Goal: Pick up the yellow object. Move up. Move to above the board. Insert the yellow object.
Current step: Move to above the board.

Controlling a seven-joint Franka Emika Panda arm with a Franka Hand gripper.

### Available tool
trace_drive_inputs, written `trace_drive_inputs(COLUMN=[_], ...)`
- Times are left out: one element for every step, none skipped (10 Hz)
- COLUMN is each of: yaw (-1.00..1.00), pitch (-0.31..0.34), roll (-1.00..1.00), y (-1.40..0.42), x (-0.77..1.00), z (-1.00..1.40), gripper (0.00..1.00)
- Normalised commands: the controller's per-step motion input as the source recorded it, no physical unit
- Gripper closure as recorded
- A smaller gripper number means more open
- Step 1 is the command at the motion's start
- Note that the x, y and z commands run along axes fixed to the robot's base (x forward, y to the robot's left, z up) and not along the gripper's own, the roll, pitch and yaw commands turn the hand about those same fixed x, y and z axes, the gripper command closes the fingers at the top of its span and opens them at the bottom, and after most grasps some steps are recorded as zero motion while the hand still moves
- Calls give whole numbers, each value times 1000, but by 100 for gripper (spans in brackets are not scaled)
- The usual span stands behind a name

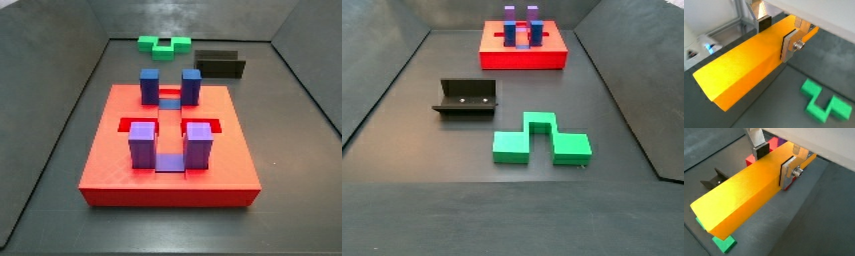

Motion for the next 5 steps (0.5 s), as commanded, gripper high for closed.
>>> trace_drive_inputs(yaw=[272, 210, 94, 63, 38], pitch=[101, 156, 157, 156, 150], roll=[-26, 31, -45, -22, 25], y=[-1400, -1400, -1400, -1400, -1400], x=[824, 861, 898, 890, 887], z=[195, 182, 200, 208, 215], gripper=[100, 100, 100, 100, 100])
